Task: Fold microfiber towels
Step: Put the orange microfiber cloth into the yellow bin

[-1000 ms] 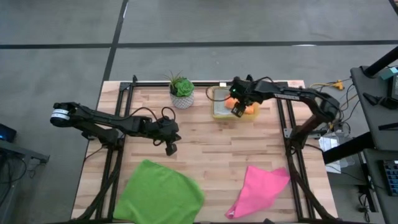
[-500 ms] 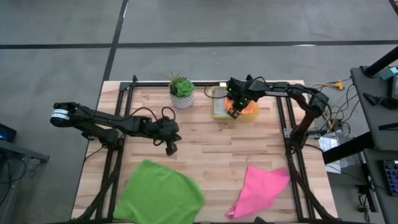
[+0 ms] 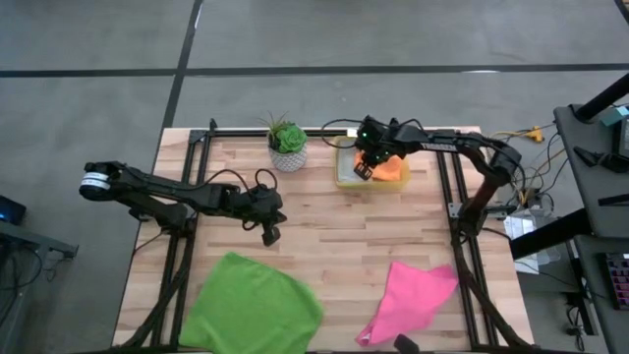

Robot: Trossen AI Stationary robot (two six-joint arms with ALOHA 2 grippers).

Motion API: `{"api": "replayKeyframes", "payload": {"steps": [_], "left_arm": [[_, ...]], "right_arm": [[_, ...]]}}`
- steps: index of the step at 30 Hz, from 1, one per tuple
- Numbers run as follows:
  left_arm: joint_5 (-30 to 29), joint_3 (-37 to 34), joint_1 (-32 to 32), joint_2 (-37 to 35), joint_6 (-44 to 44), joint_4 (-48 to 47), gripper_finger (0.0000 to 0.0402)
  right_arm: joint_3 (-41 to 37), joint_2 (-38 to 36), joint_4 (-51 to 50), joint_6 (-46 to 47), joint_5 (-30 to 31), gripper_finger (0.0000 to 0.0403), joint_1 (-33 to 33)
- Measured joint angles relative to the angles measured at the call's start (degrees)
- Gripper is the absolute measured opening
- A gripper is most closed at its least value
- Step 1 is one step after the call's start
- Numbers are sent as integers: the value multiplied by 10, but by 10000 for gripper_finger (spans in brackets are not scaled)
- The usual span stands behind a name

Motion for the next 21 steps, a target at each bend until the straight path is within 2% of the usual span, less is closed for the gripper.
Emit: {"api": "replayKeyframes", "payload": {"steps": [3,9,16,21], "left_arm": [[0,0,0,0,1,0,0],[0,0,0,0,3,0,0],[0,-3,0,0,5,0,0],[-1,-4,0,0,6,0,0]], "right_arm": [[14,26,-4,11,-36,9,1],[38,4,-30,28,-36,9,-11],[51,-18,-194,54,-28,8,-53],[27,-18,-168,64,-4,8,-83]]}}
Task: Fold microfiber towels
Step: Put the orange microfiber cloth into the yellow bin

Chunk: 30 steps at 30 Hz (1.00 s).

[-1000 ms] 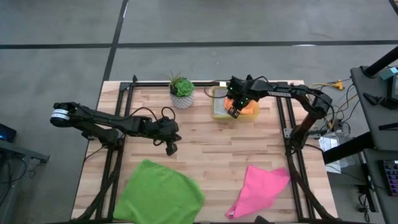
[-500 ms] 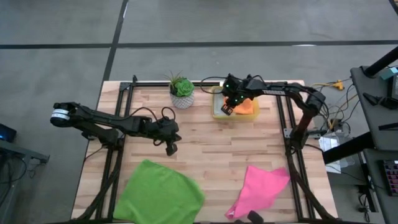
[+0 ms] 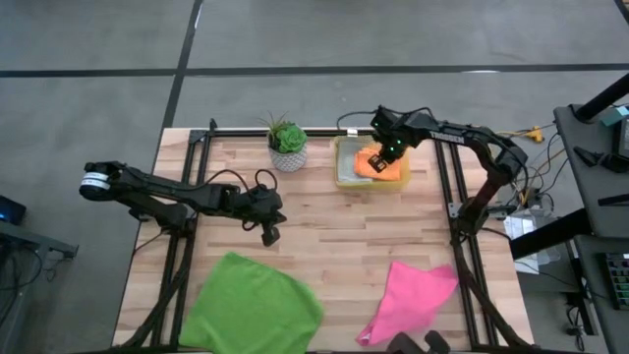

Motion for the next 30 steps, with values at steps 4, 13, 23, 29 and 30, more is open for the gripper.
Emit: {"api": "replayKeyframes", "payload": {"steps": [4,13,23,29,30], "left_arm": [[0,0,0,0,0,0,0],[-1,0,0,0,0,0,0],[-14,0,0,0,0,0,0],[-15,0,0,0,-4,0,0],[-15,0,0,0,-5,0,0]], "right_arm": [[-3,9,48,7,-1,8,-15],[26,2,-11,11,-19,8,-15],[6,18,-62,56,-103,8,29],[4,53,-61,84,-125,8,47],[4,60,-61,88,-125,8,47]]}}
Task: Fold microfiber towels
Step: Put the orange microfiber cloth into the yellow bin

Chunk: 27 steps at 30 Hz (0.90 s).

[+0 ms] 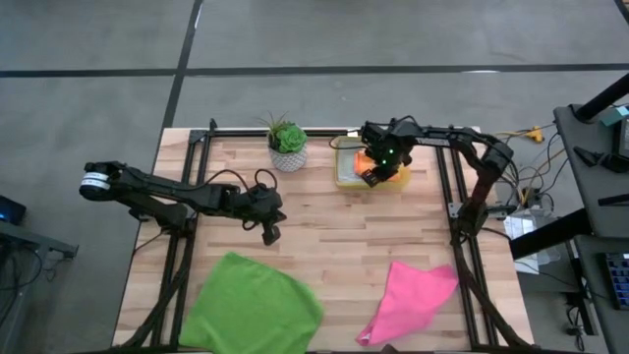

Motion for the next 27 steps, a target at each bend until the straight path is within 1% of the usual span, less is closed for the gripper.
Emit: {"api": "replayKeyframes", "payload": {"steps": [2,5,7,10,14,16,17,21,22,24,27], "left_arm": [[0,0,0,0,0,0,0],[0,0,0,0,-1,0,0],[0,0,0,0,-1,0,0],[0,0,0,0,-2,0,0],[0,0,0,0,-2,0,0],[0,0,0,0,-2,0,0],[0,0,0,0,-2,0,0],[0,0,0,0,-2,0,0],[0,0,0,0,-2,0,0],[0,0,0,0,-2,0,0],[1,0,0,0,-2,0,0]], "right_arm": [[0,13,2,7,11,8,1],[-1,18,23,23,72,8,2],[2,17,38,28,92,8,2],[14,13,45,29,97,8,2],[34,11,21,16,93,8,2],[46,2,18,10,101,8,2],[50,-3,18,10,118,8,2],[65,-8,17,3,224,8,-3],[68,-6,15,2,236,8,-7],[71,-3,17,2,230,8,-15],[70,-1,10,3,165,8,-20]]}}
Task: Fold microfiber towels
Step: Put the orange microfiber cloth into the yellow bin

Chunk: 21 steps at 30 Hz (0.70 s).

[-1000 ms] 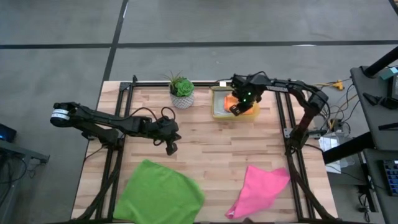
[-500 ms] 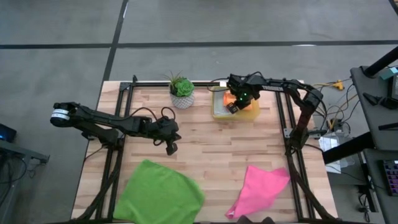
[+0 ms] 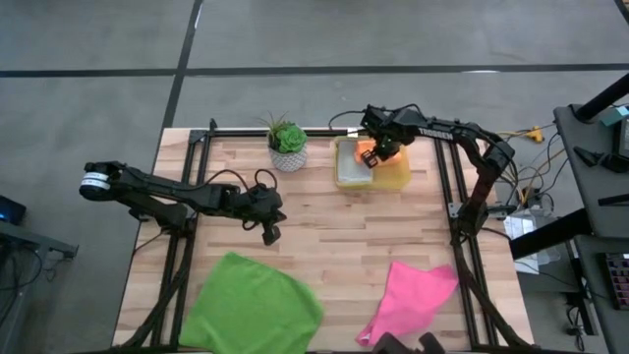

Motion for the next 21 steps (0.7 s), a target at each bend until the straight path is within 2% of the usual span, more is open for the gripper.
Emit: {"api": "replayKeyframes", "payload": {"steps": [5,12,17,21], "left_arm": [[0,0,0,0,0,0,0],[0,0,0,0,1,0,0],[0,0,1,0,1,0,0],[-2,0,1,0,1,0,0]], "right_arm": [[1,-6,-21,1,-20,8,2],[6,-23,9,16,6,8,1],[2,12,12,20,-37,8,10],[3,40,31,22,-43,8,28]]}}
